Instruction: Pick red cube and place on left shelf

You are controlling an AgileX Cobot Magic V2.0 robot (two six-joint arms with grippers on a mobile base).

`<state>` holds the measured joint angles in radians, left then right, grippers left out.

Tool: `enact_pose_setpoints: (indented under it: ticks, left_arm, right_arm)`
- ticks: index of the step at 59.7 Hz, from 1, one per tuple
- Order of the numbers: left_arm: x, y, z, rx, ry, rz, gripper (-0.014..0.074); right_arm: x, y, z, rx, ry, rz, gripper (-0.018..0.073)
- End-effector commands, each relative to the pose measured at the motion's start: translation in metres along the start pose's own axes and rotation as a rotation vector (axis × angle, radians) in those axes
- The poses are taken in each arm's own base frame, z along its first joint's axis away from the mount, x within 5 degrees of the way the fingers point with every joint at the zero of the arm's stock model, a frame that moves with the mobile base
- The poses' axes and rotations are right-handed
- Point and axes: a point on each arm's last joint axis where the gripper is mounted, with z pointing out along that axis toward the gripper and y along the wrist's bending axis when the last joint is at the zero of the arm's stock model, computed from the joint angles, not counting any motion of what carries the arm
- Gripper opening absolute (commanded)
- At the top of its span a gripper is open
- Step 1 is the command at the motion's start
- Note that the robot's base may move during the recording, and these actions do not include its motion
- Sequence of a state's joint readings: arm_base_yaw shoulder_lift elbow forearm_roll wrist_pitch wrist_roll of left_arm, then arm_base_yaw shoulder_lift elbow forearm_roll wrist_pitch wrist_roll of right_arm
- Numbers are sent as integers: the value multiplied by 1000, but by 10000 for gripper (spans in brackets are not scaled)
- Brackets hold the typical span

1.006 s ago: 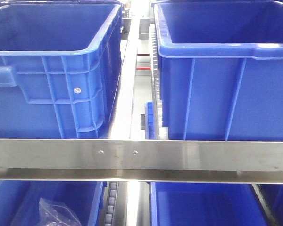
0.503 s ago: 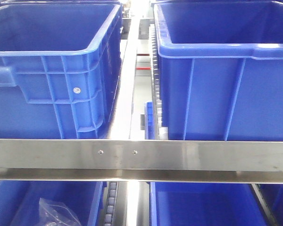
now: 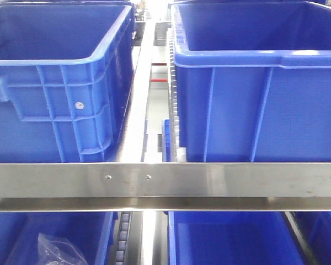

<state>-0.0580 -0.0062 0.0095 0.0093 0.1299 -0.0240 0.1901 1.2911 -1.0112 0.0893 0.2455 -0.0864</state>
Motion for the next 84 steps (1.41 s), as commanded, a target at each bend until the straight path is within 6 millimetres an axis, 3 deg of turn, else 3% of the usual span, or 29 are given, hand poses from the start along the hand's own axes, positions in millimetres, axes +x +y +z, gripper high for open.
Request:
enact_pose_setpoints:
  ticks: [1, 24, 45, 56, 84]
  left_arm:
    - [-1, 0, 0, 9, -81, -4, 102]
    - [-1, 0, 0, 9, -81, -4, 102]
    - [-1, 0, 0, 9, -81, -4, 102]
    - [-1, 0, 0, 9, -81, -4, 102]
    - [-1, 0, 0, 9, -81, -4, 102]
  right_arm:
    - [-4, -6, -17, 31, -150, -9, 46]
    - [97, -22, -37, 112, -66, 43, 46]
    - [161, -31, -81, 213, -107, 126, 46]
    - [176, -29, -98, 236, -159, 130, 46]
    - [177, -26, -117, 242, -273, 118, 46]
